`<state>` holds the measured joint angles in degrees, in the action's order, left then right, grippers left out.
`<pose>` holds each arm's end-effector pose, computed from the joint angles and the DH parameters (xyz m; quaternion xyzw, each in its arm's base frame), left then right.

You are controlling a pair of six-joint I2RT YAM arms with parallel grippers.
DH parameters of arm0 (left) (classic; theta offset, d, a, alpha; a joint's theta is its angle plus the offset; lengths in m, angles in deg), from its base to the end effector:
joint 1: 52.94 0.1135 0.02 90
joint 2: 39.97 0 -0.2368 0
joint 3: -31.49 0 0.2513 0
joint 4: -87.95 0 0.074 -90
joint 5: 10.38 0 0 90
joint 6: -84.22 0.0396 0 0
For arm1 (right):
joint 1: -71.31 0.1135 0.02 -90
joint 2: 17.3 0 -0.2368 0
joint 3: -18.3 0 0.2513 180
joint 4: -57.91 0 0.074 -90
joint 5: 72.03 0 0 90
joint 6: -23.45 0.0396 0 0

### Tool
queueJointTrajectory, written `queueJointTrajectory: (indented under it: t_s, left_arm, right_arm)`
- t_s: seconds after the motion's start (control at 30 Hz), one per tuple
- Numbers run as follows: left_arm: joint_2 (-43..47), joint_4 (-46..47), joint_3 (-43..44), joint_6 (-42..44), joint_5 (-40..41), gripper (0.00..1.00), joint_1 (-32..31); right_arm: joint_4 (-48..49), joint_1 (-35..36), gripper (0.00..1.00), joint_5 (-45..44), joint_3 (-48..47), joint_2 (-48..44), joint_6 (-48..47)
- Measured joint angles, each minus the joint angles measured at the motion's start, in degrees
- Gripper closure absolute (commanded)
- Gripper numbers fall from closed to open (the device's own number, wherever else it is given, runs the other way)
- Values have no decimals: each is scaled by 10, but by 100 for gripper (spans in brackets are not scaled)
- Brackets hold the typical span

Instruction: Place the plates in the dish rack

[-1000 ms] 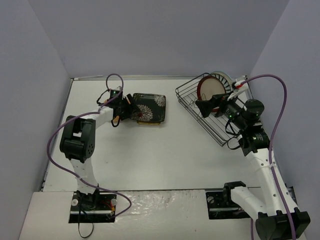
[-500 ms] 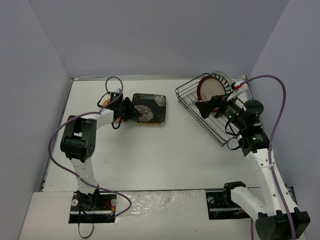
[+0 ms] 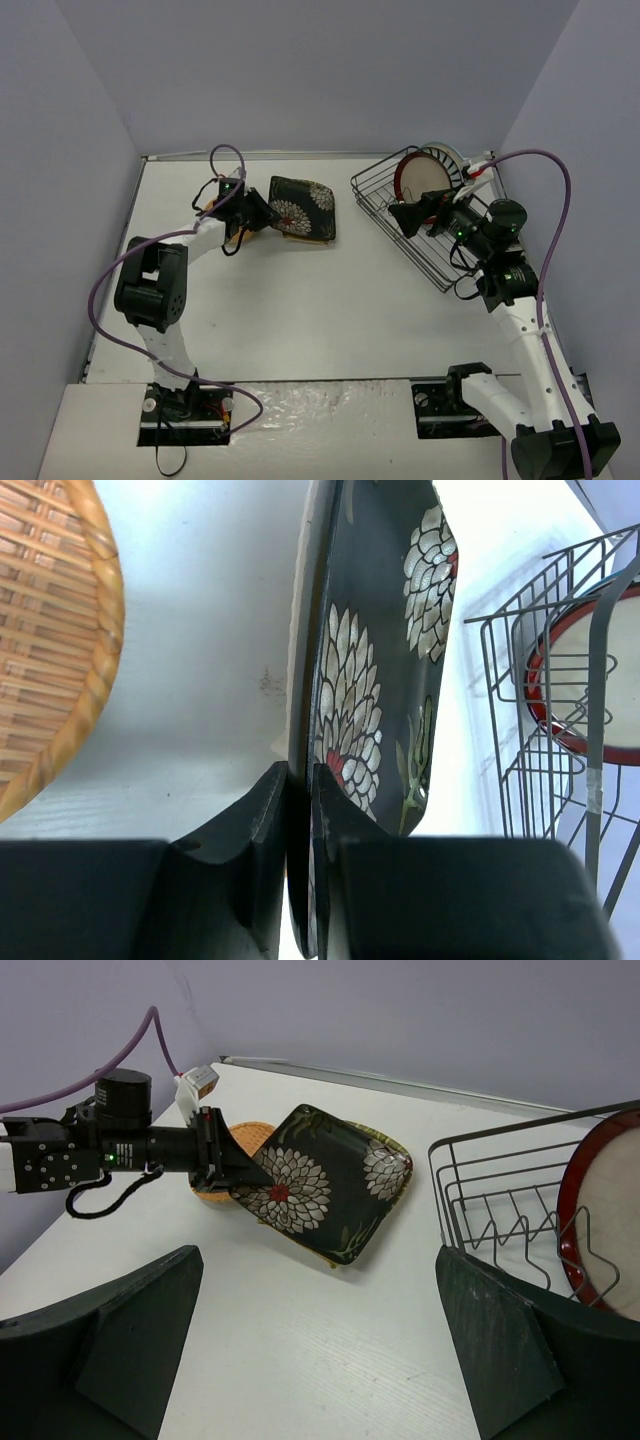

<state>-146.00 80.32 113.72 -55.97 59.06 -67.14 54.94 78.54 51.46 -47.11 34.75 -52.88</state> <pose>0.3942 -0.1141 0.1818 -0.1821 0.8432 -0.3882 0.3244 0.2196 0.0499 0.3776 -0.1866 0.6245 0.3148 0.6900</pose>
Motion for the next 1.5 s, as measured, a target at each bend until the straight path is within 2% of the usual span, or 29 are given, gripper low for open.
queueJointTrajectory:
  t_s: [0.2,0.57,0.8,1.13,1.3,1.5]
  left_arm:
    - [18,-13,-13,-2,7,100,0]
    - [109,0,-120,-25,12,100,15]
    - [182,19,-189,-40,6,100,15]
    - [313,55,-235,-80,0,100,17]
    - [372,84,-261,-112,-14,100,18]
    - [409,95,-288,-143,-31,100,18]
  right_arm:
    - [-4,8,0,0,0,0,0]
    - [-14,30,0,0,0,1,11]
    - [-12,53,0,-12,0,29,63]
    - [41,85,0,-30,0,151,201]
    - [50,113,0,-26,-29,242,238]
    - [89,133,0,-1,-63,302,273]
